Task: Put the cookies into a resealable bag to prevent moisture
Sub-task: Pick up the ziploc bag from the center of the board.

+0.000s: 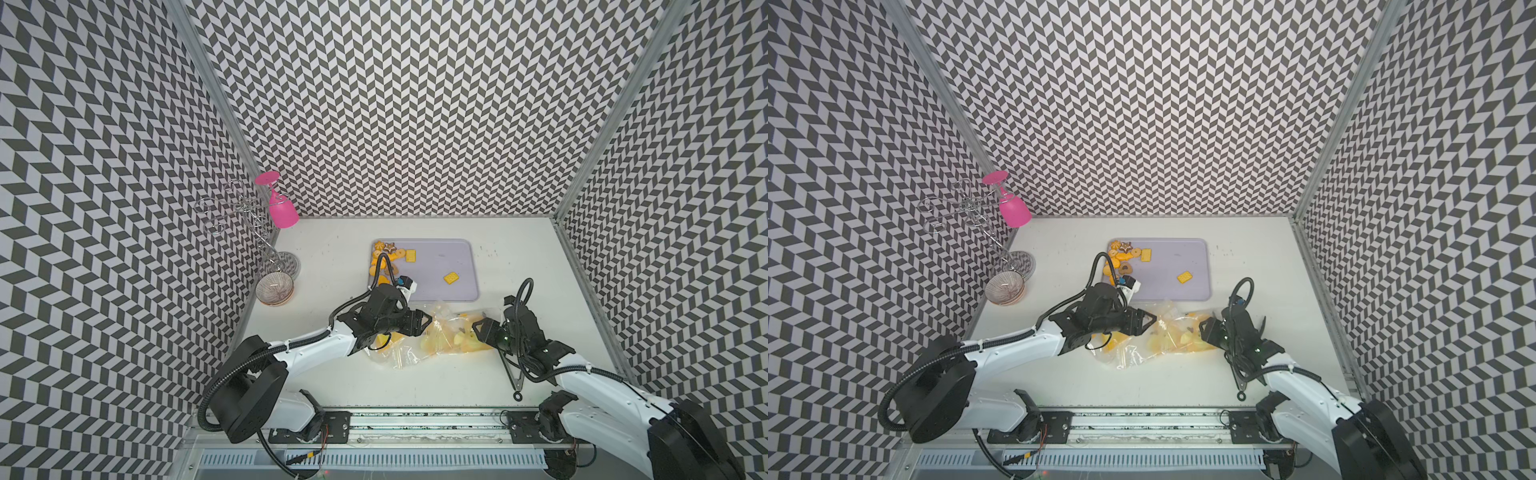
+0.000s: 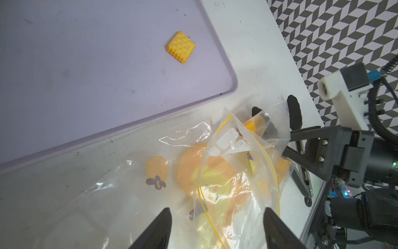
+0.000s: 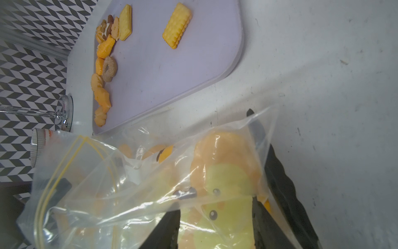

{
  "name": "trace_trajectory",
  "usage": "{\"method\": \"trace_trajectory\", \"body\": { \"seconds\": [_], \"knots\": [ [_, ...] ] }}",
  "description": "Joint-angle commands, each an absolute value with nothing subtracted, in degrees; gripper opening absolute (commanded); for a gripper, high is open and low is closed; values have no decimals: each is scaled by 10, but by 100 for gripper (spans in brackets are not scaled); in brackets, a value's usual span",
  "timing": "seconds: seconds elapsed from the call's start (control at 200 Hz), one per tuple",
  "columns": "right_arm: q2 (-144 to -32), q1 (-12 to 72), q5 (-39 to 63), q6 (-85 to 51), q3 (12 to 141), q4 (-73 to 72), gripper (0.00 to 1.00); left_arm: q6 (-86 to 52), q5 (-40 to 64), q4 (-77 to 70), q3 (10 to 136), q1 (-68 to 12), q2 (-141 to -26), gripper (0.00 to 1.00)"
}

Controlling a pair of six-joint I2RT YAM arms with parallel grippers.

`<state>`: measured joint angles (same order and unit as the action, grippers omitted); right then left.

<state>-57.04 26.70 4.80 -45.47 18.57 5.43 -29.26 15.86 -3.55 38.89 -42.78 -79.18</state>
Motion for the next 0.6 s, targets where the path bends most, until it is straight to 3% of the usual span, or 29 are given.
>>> {"method": "trace_trajectory", "body": {
  "seconds": [0.0, 0.596],
  "knots": [
    [-565, 262, 51, -451, 182, 26, 52, -302, 144, -30, 381, -432, -798, 63],
    [-575, 260, 66, -448, 181, 25, 51, -296, 191, -54, 402, -448, -861, 56]
  ]
}}
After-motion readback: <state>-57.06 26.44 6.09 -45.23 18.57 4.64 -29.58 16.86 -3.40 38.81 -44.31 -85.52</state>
